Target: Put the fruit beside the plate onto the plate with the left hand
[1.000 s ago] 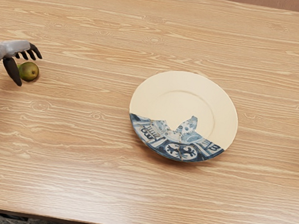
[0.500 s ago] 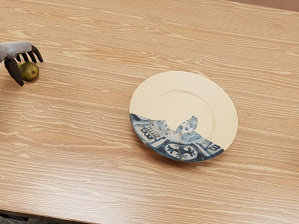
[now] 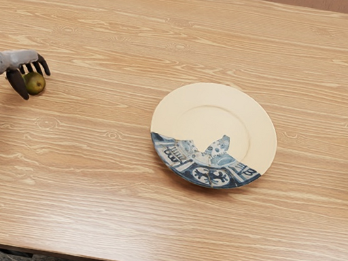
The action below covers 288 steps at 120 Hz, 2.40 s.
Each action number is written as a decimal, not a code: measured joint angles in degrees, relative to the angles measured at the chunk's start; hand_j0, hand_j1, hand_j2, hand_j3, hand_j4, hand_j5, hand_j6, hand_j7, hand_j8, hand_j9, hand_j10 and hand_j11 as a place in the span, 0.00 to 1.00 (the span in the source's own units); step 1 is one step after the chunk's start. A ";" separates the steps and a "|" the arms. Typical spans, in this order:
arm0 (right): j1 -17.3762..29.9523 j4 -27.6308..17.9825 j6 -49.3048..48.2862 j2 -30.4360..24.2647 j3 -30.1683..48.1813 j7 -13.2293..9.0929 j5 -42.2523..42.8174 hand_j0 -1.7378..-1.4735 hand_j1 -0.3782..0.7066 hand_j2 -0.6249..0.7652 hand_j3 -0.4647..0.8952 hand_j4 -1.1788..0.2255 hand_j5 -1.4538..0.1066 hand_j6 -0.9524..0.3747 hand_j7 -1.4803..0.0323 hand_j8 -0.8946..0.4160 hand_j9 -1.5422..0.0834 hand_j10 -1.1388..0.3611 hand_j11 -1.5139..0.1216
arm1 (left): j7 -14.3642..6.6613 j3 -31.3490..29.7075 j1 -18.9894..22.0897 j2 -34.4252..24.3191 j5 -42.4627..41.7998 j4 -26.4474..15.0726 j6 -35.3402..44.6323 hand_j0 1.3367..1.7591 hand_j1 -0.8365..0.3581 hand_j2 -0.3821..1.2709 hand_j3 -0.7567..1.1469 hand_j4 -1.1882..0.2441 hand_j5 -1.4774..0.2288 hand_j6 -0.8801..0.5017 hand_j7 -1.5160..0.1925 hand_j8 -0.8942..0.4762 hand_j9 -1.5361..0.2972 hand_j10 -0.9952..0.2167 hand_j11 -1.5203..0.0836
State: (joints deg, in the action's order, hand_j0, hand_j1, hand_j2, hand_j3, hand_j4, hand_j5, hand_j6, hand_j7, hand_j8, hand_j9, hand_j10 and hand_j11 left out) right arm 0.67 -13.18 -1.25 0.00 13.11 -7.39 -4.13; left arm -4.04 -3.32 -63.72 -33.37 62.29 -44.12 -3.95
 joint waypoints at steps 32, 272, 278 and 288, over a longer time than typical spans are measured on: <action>-0.01 -0.10 -0.03 0.00 -0.01 -0.04 0.00 0.30 0.06 0.45 0.34 0.82 0.91 0.70 0.96 0.66 0.93 0.74 0.90 | -0.08 -0.03 0.03 -0.03 -0.06 -0.15 0.35 0.76 0.54 0.29 0.40 0.51 0.52 0.31 0.54 0.32 0.52 0.45 0.58; 0.04 -0.18 -0.02 0.00 -0.01 0.01 0.00 0.30 0.06 0.45 0.34 0.82 0.91 0.70 0.96 0.66 0.93 0.74 0.90 | -0.33 -0.63 -1.78 -0.03 -0.39 0.73 -4.49 0.75 0.52 0.42 0.40 0.39 0.33 0.32 0.35 0.32 0.33 0.41 0.36; 0.04 -0.18 0.00 0.00 -0.01 0.01 0.00 0.30 0.06 0.45 0.34 0.82 0.91 0.70 0.96 0.66 0.93 0.74 0.90 | -0.32 -0.61 -1.94 -0.01 -0.51 0.68 -5.02 0.75 0.51 0.44 0.40 0.40 0.32 0.32 0.34 0.32 0.32 0.41 0.35; 0.04 -0.18 -0.01 0.00 -0.01 0.01 0.00 0.30 0.06 0.45 0.34 0.82 0.91 0.70 0.96 0.66 0.93 0.74 0.90 | -0.33 -0.59 -3.13 -0.09 -0.81 0.50 -5.96 0.75 0.51 0.45 0.40 0.40 0.31 0.32 0.33 0.32 0.31 0.40 0.35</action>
State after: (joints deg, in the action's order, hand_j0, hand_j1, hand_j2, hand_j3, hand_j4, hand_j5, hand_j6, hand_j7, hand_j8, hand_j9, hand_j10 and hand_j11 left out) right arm 0.70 -13.36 -1.26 0.00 13.10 -7.38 -4.13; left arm -4.37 -3.92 -66.85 -33.46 61.47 -43.62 -9.91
